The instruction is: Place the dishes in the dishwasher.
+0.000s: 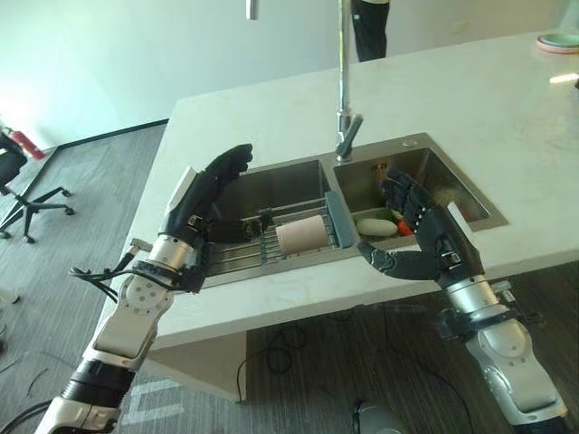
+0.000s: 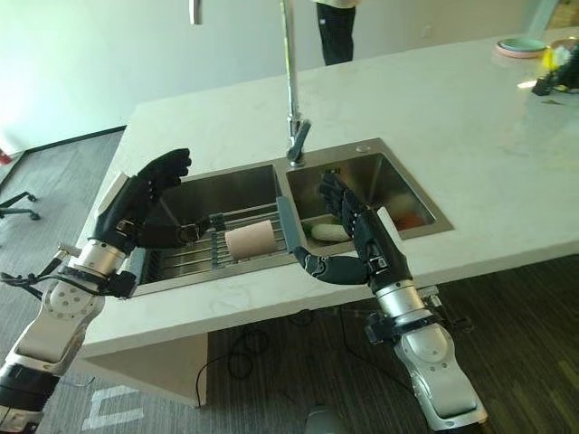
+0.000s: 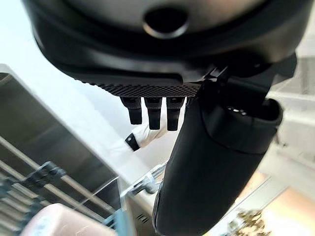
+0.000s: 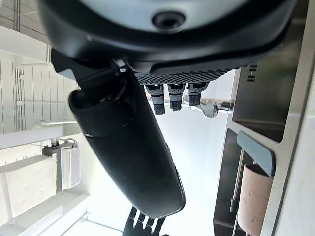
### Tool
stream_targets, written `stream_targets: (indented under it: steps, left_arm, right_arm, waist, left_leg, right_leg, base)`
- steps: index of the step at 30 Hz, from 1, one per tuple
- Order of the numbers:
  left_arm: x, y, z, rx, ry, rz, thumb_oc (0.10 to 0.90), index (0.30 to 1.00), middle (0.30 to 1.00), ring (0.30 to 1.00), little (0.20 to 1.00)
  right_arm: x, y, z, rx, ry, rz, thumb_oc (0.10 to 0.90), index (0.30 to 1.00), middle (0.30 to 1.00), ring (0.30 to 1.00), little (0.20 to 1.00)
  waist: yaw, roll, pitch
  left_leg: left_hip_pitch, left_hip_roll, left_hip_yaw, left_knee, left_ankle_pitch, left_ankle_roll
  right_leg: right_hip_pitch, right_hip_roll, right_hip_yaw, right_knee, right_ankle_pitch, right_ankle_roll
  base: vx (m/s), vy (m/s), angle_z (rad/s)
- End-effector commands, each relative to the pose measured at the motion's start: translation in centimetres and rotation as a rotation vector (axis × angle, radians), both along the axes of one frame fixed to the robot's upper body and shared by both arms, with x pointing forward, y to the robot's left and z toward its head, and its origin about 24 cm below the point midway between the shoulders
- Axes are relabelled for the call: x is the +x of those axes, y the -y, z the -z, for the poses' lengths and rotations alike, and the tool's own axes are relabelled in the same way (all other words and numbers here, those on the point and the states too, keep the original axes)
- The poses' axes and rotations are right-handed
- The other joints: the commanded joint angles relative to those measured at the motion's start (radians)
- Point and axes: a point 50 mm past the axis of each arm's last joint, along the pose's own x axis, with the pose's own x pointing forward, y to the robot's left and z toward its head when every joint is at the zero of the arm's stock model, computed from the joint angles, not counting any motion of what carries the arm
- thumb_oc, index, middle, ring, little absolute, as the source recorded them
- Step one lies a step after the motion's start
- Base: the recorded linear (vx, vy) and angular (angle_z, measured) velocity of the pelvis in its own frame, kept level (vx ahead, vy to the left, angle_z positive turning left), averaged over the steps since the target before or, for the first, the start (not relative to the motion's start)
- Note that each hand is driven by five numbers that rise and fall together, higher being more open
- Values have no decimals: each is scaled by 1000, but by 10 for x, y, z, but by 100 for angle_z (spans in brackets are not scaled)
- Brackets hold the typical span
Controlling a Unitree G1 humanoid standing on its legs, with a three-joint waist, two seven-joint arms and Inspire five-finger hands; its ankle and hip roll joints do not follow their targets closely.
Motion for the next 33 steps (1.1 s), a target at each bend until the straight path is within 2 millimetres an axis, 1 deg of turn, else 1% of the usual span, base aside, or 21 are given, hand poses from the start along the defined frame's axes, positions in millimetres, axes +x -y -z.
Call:
stream_targets:
  steps: [1,6,10,16,22,25,33]
  left_arm:
    - [12,-6,-47,-28,158,9,800,900,900,900,900]
    - [26,-18,-39,9,81,-45,800,900,900,900,900]
    - [37,-26,-28,49,-7,-72,800,900,900,900,900]
    - [45,-37,-11,48,-96,-130,800,900,900,900,900]
    - [45,-50,6,44,-183,-180,800,900,900,900,900]
    - [43,-51,15,55,-225,-183,800,900,900,900,900]
    - [39,-49,35,106,-329,-169,800,900,900,900,900]
  right_arm:
    - [3,0,-45,40,224,-52,800,900,900,900,900]
    - [4,5,-46,33,216,-59,800,900,900,900,900]
    - [5,8,-47,22,207,-68,800,900,900,900,900]
    - [5,11,-48,11,200,-83,800,900,900,900,900]
    - [3,16,-45,11,184,-79,800,900,900,900,900]
    - [1,19,-45,13,180,-72,800,900,900,900,900]
    - [2,20,-45,8,175,-64,800,900,900,900,900]
  waist:
    - [-9,3,-57]
    - [-42,11,-58]
    - [-72,18,-60]
    - [-104,25,-63]
    - [-129,18,-68]
    - [-135,14,-69]
    - [-129,7,-74]
  left_leg:
    - [3,60,69,77,-75,-15]
    - [23,63,104,77,-89,-10]
    - [36,65,135,77,-95,-5]
    - [46,61,169,77,-105,3]
    - [56,61,201,77,-117,12]
    - [56,60,210,77,-119,16]
    - [56,57,213,77,-122,22]
  right_leg:
    - [97,-18,-12,-116,24,76]
    - [100,-7,12,-116,23,81]
    - [96,3,38,-116,28,86]
    - [82,12,69,-116,37,93]
    - [68,21,92,-116,44,102]
    - [60,26,99,-116,49,104]
    - [57,29,100,-116,51,105]
  base:
    - [4,39,-26]
    - [16,45,-22]
    - [33,46,-25]
    - [37,42,-23]
    - [20,13,-18]
    - [1,8,-19]
    - [1,5,-3]
